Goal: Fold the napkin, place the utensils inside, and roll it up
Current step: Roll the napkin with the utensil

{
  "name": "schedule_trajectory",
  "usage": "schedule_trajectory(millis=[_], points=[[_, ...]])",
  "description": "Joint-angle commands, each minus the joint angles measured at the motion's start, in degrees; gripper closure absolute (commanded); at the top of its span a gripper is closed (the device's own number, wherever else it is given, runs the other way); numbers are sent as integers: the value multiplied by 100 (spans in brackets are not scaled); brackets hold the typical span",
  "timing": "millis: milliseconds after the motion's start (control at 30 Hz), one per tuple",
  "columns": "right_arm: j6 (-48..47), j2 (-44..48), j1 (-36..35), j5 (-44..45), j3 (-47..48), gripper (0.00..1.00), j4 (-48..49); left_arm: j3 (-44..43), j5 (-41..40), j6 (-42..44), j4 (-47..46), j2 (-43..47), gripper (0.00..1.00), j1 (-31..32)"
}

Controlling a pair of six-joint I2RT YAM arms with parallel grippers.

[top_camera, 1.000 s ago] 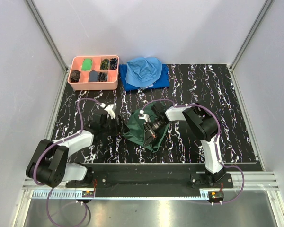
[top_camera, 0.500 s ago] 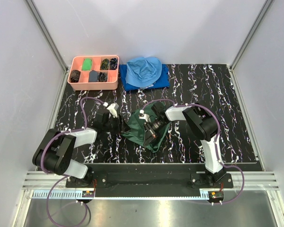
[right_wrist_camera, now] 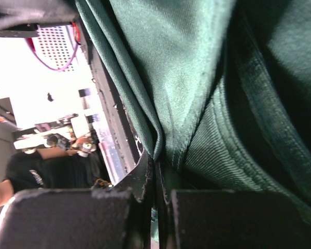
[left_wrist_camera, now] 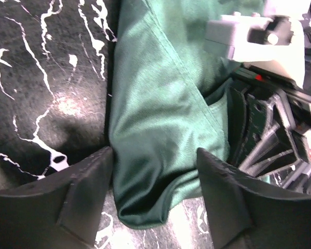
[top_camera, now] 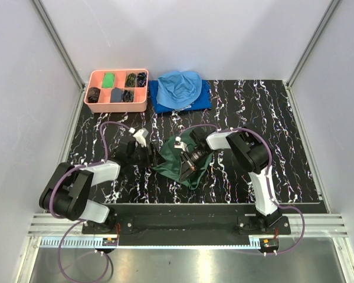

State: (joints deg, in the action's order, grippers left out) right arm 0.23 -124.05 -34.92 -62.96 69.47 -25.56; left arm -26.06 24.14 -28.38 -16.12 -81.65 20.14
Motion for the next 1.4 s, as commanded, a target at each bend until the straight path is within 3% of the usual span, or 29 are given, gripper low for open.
schedule_trajectory(millis=[0, 300, 733, 967, 1233, 1333, 1367], points=[[-76, -295, 160, 329, 102, 100, 34, 163, 267, 61, -93, 324, 26, -10], [-76, -410, 257, 161, 154, 100, 25, 558, 249, -36, -330, 501, 31, -10], [-102, -497, 257, 3, 181, 100, 16, 190, -24, 254, -629, -167, 38, -2], [-128, -524, 257, -23, 189, 100, -19, 198, -50, 272, -717, -299, 59, -10], [-120, -436, 257, 178, 242, 100, -115, -12, 20, 263, -401, -387, 99, -10], [-58, -252, 257, 362, 260, 96, -151, -205, -32, 263, 20, -370, 100, -10], [-58, -182, 257, 442, 277, 88, -160, -267, -67, 272, 326, -370, 100, -10]])
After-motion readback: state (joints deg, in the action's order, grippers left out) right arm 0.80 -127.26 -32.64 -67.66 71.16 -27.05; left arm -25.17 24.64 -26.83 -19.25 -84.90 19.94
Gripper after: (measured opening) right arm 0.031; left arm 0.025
